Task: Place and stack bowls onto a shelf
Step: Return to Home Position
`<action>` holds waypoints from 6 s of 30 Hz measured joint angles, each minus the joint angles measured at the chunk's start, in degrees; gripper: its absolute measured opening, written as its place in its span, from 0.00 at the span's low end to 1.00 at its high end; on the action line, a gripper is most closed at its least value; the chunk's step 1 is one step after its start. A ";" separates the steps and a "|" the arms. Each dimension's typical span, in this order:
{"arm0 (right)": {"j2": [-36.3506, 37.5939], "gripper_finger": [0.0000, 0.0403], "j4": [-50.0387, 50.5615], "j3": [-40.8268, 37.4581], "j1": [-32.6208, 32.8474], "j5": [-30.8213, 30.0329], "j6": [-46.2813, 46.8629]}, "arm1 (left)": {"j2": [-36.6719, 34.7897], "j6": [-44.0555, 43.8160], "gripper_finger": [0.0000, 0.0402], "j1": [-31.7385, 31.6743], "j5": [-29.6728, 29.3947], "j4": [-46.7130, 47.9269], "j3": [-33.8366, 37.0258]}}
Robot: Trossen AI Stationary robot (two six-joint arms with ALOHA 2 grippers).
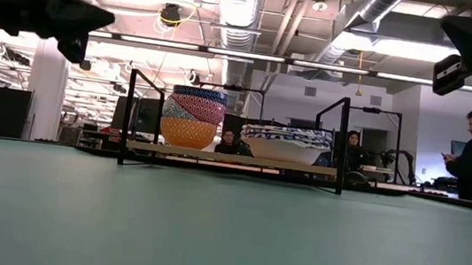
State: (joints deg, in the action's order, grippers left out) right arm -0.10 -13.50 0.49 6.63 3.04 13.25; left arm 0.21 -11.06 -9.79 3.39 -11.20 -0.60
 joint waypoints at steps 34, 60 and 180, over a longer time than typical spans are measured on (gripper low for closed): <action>0.00 0.05 11.26 -0.11 0.87 0.20 -4.73 | 3.79 3.17 0.00 5.64 -0.17 8.97 0.17; 0.00 0.06 7.92 -0.13 0.87 6.11 -7.01 | 0.04 6.24 0.00 8.52 -0.47 6.57 0.22; 0.00 0.11 11.33 -0.13 0.85 5.89 -4.19 | 0.44 3.29 0.00 8.23 0.05 8.76 0.21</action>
State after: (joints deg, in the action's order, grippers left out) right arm -0.10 -2.17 0.36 7.48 8.93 9.06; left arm 0.64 -7.77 -1.56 3.44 -2.44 -0.39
